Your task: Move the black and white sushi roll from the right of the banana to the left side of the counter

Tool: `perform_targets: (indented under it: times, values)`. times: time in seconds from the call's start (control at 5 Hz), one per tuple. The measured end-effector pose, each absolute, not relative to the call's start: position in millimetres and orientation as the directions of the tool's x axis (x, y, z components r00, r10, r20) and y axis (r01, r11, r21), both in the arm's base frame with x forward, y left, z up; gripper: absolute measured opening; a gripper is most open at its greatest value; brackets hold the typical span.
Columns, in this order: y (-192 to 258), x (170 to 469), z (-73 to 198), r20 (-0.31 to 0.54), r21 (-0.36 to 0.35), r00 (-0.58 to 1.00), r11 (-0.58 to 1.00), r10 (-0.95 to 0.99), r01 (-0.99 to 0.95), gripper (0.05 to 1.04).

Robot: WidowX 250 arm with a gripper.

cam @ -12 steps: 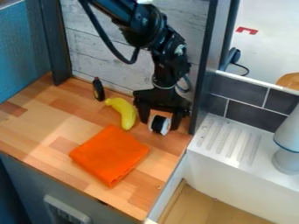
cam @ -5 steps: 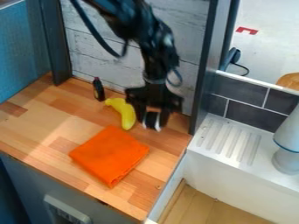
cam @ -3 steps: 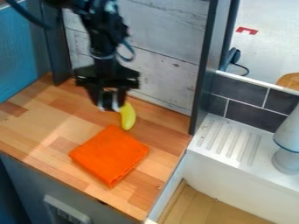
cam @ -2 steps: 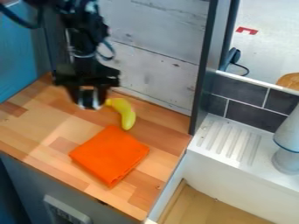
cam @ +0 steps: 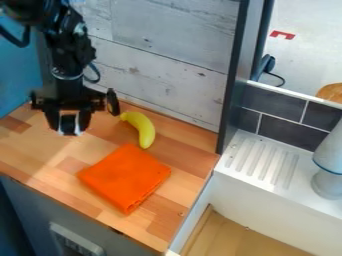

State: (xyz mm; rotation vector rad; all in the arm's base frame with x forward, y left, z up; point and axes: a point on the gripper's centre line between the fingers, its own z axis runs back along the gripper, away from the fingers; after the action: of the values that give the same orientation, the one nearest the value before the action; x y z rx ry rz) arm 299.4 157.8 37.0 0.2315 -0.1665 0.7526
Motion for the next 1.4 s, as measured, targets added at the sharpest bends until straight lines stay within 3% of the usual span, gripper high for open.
perform_targets:
  times: [0.6, 1.0, 1.2, 1.4]
  values:
    - [218, 281, 15, 0.178, 0.151, 0.619, 0.600, 0.765, -0.785, 0.642]
    - [225, 277, -5, 0.131, 0.166, 0.620, 0.600, 0.774, -0.783, 0.689]
    - [222, 276, -5, 0.116, 0.160, 0.625, 0.606, 0.772, -0.779, 0.982]
    - [224, 279, 24, 0.159, 0.142, 0.608, 0.592, 0.777, -0.793, 1.007]
